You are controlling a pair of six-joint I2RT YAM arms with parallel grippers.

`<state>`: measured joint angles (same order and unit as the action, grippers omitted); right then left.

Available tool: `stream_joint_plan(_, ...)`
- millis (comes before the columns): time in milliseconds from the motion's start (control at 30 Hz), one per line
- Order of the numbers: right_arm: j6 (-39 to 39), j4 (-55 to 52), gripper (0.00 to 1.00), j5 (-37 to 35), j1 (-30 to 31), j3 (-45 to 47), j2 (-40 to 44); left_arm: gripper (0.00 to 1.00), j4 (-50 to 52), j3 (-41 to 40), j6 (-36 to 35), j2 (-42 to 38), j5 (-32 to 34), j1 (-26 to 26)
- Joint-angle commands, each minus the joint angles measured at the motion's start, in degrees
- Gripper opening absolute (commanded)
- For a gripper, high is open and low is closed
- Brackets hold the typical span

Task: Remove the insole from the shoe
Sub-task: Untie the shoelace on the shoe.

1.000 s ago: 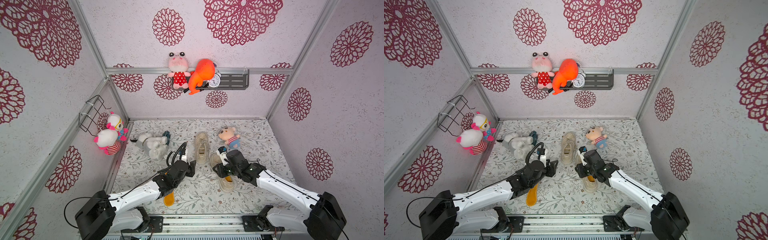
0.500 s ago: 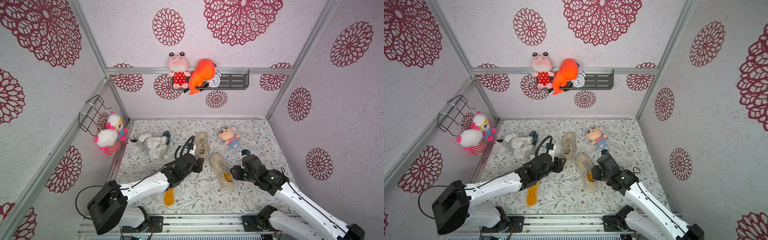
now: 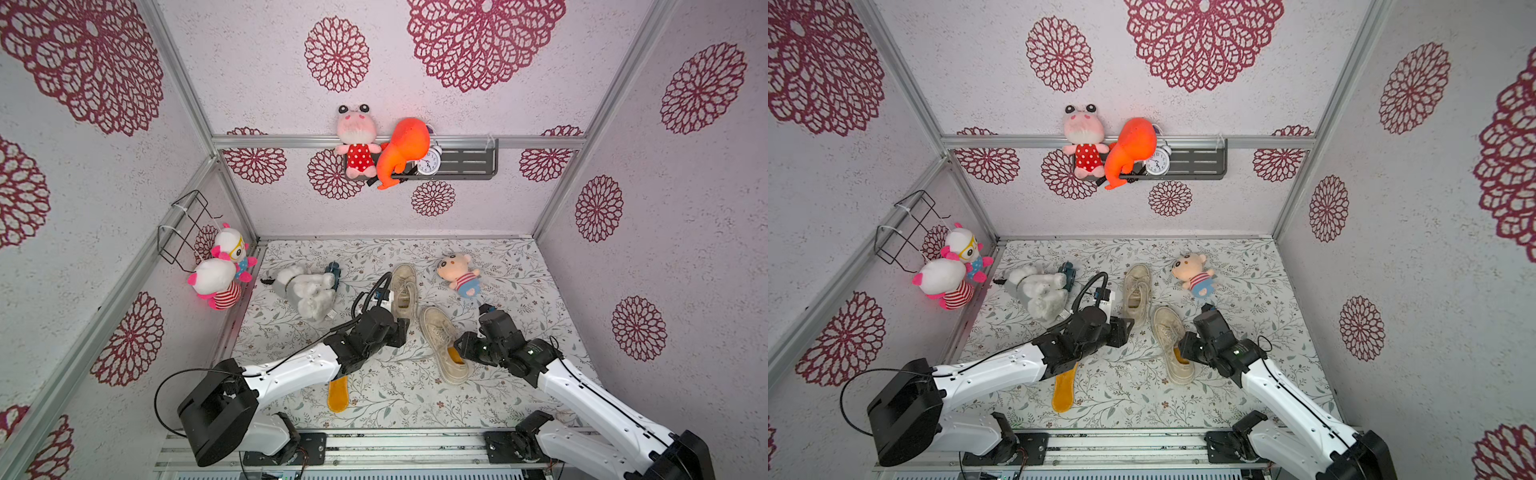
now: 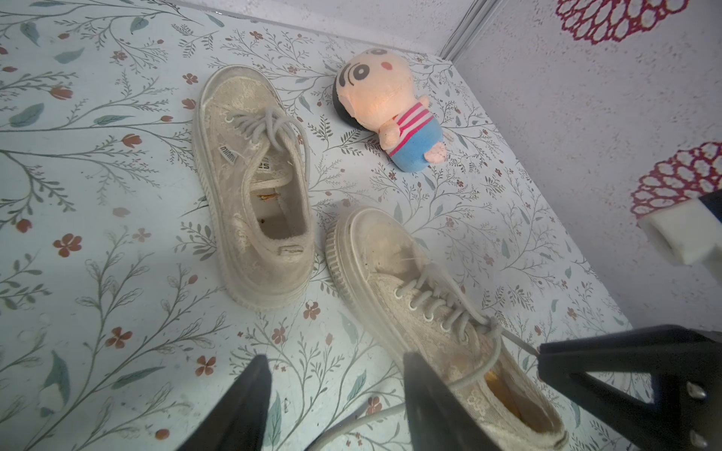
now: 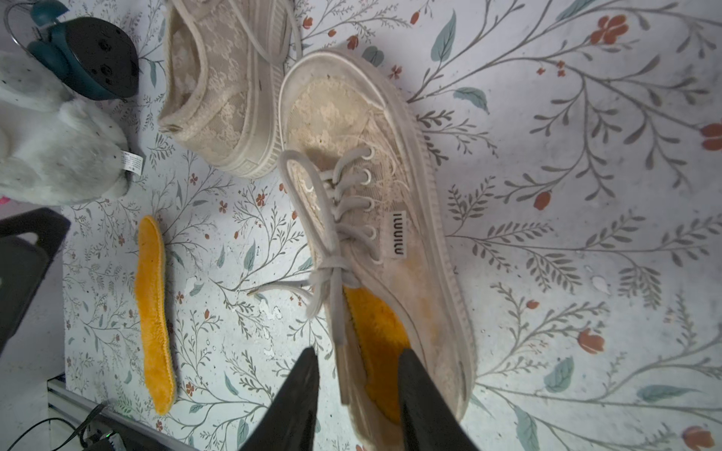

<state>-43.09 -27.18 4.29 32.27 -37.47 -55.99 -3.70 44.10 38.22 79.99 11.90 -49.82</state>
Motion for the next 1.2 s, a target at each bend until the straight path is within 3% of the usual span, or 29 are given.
stream_joint_plan(0,2.1,2.9,0.31,2.3,-1.1,-0.4,-0.3,0.58,0.3,0.6,0.8,0.3,-0.4,0.6)
stream_joint_plan(300,3.1,3.5,0.00,3.9,-2.6,0.1,1.2,0.58,-0.7,1.0,-0.2,0.3,0.0,0.9)
stream_joint_plan(567,4.2,-1.2,0.00,3.8,-2.9,-5.4,4.3,0.59,-0.3,6.7,-1.1,7.3,-5.1,0.9)
stream_joint_plan(700,5.3,-3.4,0.00,4.1,-2.9,-8.9,4.6,0.58,6.9,18.0,0.6,16.8,-9.6,1.0)
stream_joint_plan(867,6.1,-6.1,0.00,3.4,-2.8,-12.5,5.2,0.55,21.0,31.9,0.8,26.5,-9.2,1.1)
stream_joint_plan(1167,10.2,-8.5,0.00,2.4,-2.8,-19.4,7.0,0.50,25.4,38.2,2.1,36.1,-15.3,0.4)
